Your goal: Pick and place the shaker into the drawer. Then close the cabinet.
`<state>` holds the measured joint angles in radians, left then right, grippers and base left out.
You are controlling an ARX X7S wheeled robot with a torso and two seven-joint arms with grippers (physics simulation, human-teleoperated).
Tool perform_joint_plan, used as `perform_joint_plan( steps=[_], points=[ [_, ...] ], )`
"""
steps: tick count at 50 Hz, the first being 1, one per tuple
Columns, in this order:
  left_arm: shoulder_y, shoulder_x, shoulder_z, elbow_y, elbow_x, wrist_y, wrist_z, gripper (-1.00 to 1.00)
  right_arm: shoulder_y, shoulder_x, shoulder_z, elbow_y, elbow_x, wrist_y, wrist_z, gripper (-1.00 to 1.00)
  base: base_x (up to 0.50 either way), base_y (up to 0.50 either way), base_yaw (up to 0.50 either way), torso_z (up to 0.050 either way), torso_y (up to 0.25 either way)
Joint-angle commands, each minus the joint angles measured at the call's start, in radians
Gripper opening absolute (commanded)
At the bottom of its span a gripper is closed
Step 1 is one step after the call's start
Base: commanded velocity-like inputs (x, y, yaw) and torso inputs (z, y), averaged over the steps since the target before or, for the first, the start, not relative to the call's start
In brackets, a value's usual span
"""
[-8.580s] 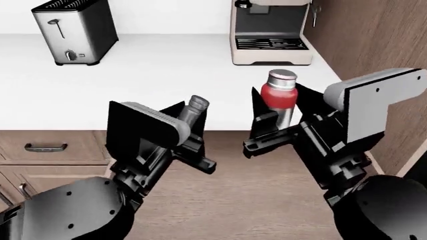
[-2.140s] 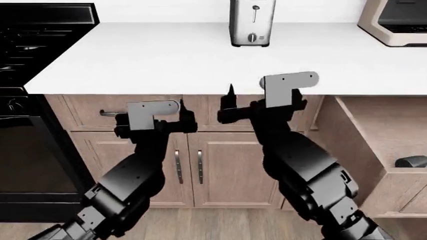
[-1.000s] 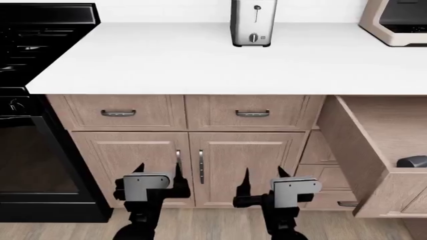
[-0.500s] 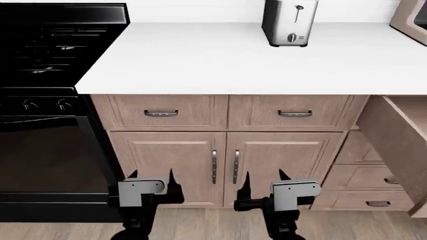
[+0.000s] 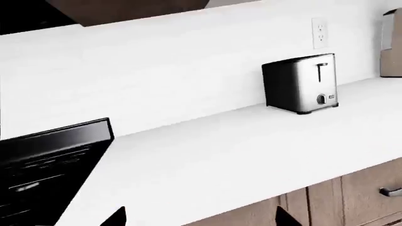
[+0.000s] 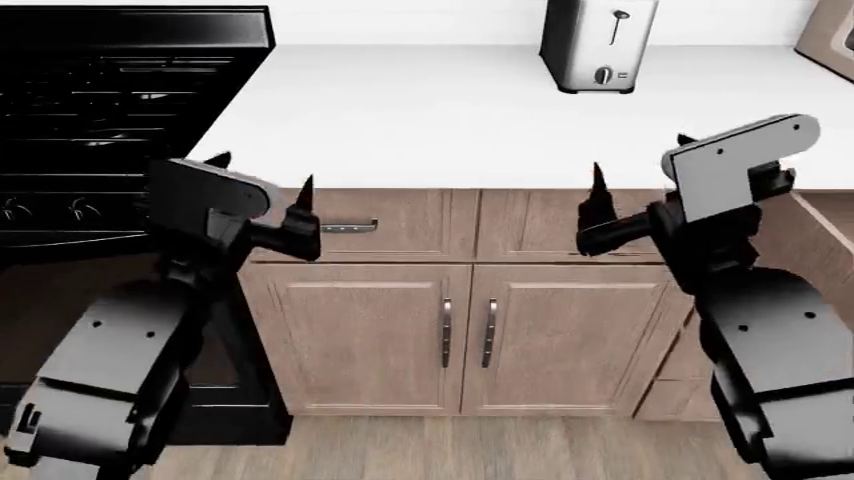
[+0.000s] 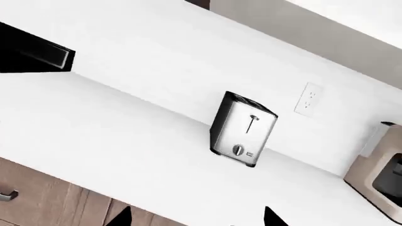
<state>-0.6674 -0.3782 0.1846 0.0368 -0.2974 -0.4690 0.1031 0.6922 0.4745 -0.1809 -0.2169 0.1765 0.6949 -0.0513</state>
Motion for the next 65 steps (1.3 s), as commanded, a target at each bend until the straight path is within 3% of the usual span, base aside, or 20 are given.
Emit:
perform_joint_plan(
  steps=[1, 8, 12, 21, 65],
  points=[
    [-0.681, -0.201, 0.138, 0.029, -0.019, -0.379, 0.248, 1.00, 0.683, 0.319, -0.207, -0.065, -0.009, 0.411, -0.255, 1.00, 0.00, 0.00, 0.00, 0.000, 0.000],
    [-0.899, -0.262, 0.243, -0.038, 0.025, -0.418, 0.380, 1.00, 0.953, 0.410, -0.422, 0.072, -0.114, 0.389, -0.426, 1.00, 0.00, 0.00, 0.00, 0.000, 0.000],
    [-0.999, -0.298, 0.286, -0.041, 0.049, -0.454, 0.431, 1.00, 1.141, 0.396, -0.519, 0.159, -0.177, 0.358, -0.518, 1.00, 0.00, 0.00, 0.00, 0.000, 0.000],
    [-1.072, -0.305, 0.252, -0.023, 0.060, -0.465, 0.411, 1.00, 1.274, 0.339, -0.528, 0.211, -0.220, 0.314, -0.516, 1.00, 0.00, 0.00, 0.00, 0.000, 0.000],
    [-0.946, -0.284, 0.160, 0.017, 0.020, -0.407, 0.336, 1.00, 1.203, 0.258, -0.470, 0.221, -0.204, 0.212, -0.419, 1.00, 0.46, -0.01, 0.00, 0.000, 0.000]
  ],
)
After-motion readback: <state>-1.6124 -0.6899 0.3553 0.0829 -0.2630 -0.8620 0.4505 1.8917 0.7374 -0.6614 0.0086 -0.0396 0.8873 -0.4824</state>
